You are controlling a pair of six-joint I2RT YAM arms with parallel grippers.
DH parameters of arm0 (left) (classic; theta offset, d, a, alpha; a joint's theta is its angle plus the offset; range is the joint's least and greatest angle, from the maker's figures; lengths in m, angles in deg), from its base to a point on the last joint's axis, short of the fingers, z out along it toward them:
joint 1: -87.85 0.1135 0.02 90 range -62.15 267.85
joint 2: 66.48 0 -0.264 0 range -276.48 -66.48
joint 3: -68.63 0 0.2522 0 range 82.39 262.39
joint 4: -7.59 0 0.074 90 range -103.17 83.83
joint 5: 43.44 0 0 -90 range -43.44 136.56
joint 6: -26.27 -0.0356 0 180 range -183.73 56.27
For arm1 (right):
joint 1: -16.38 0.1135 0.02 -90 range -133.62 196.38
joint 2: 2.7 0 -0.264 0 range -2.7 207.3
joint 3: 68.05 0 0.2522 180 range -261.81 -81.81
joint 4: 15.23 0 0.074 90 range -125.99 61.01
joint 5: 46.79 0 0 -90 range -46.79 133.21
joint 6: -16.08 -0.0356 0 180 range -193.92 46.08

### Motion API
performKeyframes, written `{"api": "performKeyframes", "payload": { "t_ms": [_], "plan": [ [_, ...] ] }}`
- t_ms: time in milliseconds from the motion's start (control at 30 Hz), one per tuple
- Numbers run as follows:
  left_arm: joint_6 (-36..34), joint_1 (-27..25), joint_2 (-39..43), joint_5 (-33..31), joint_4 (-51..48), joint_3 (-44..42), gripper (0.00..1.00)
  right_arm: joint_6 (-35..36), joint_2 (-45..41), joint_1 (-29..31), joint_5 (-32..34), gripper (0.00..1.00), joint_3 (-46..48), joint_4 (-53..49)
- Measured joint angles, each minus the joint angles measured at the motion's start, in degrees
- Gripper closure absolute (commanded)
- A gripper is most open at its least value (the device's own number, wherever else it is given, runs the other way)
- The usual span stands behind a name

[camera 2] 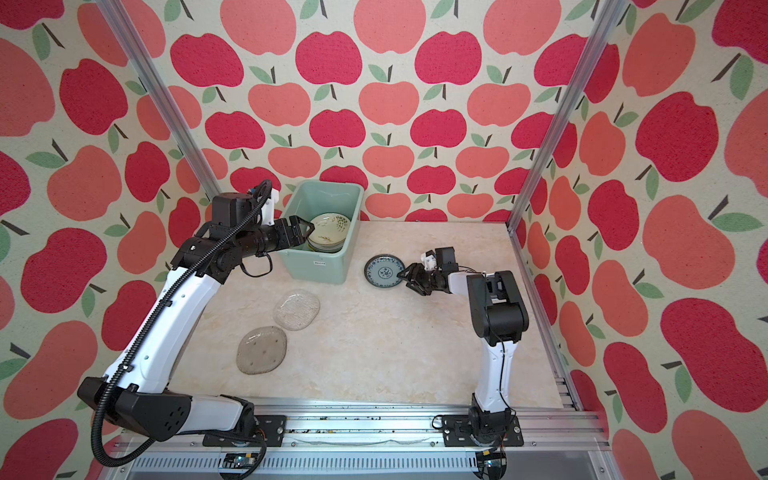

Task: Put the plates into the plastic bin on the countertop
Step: 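Lift the left gripper from the bin while the right reaches the blue-and-white plate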

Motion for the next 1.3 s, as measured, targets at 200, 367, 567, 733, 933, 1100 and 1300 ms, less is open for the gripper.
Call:
{"api": "performKeyframes", "payload": {
  "t_ms": [200, 367, 567, 733, 933, 1100, 1300],
  "plan": [
    [-1.66, 0.0, -0.9, 1.95, 0.81, 0.0, 0.16, -3.13, 3.82, 1.2, 0.0, 0.44, -3.04, 5.22],
    [-2.78, 0.09, -0.9, 2.75, 1.05, 0.0, 0.16, -4.79, 7.3, 2.01, 0.26, 0.53, -6.71, 7.32],
    [-3.48, 0.5, -0.98, 3.21, 1.03, 0.0, 0.16, -6.01, 9.94, 3.02, 0.9, 0.7, -9.35, 8.11],
    [-3.61, 0.66, -1.64, 3.65, 1.01, 0.02, 0.16, -6.36, 11.37, 3.5, 1.18, 0.82, -10.93, 7.69],
    [-3.61, 0.7, -1.75, 3.82, 1.01, 0.02, 0.16, -6.4, 11.41, 3.5, 1.6, 0.9, -10.97, 6.8],
    [-3.76, 1.01, -1.73, 3.82, 1.05, 0.02, 0.16, -6.56, 11.34, 3.5, 1.81, 0.94, -10.95, 6.64],
    [-3.65, 2.56, -0.55, 3.85, 1.51, 0.0, 0.16, -7.04, 8.52, 2.71, 1.95, 0.98, -7.39, 6.6]
  ]
}}
